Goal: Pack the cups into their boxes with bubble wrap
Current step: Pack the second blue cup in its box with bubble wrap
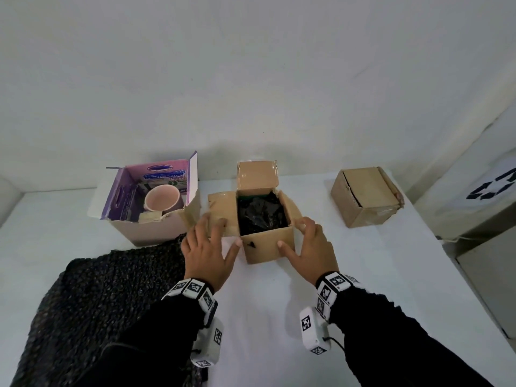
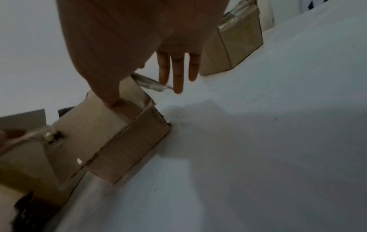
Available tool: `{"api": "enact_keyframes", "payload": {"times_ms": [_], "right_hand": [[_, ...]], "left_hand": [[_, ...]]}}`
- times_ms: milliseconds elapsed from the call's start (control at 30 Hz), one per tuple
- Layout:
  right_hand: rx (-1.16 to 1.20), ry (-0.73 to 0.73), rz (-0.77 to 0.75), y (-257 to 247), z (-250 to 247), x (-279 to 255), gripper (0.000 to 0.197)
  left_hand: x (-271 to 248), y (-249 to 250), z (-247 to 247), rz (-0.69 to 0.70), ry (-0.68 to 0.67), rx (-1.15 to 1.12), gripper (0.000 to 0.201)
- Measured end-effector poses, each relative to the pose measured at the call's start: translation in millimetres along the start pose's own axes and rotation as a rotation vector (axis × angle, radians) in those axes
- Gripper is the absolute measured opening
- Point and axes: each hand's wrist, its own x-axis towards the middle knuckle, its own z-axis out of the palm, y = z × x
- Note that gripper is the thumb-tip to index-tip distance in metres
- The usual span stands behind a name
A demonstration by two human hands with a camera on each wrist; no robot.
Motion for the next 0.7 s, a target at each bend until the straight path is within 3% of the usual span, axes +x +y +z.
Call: {"api": "enact_keyframes", "payload": {"times_ms": [67, 133, 233, 333, 400, 500, 600, 700], "right_hand": [[0.101, -0.044, 0.077, -5, -6, 0, 0.063], [0.186, 0.019, 0.084, -10, -12, 3, 0.059], [0.245, 0.155, 0.014, -18, -17, 10, 0.059], [0.29, 0.179, -0.07, -24, -19, 18, 0.063], [0.298, 0.133, -0.134, -28, -20, 22, 0.062], [0.185, 0.036, -0.254, -30, -18, 27, 0.057], [0.01, -0.06, -0.385, -18, -17, 35, 0.06], [-0.287, -0.078, -0.597, 3, -20, 44, 0.053]], "left_hand": [[3, -2, -2, -0.1, -0.015, -0.175, 0.069], [8, -1, -6, -0.12, 0.018, -0.388, 0.071], [16, 11, -13, 0.0, 0.107, -0.536, 0.068], [22, 27, -19, 0.15, 0.021, -0.596, 0.063], [28, 31, -22, 0.218, -0.103, -0.54, 0.069], [33, 22, -17, 0.339, -0.275, -0.24, 0.076], [34, 6, -4, 0.484, -0.292, -0.06, 0.075], [35, 3, 0, 0.506, -0.26, -0.038, 0.066]]}}
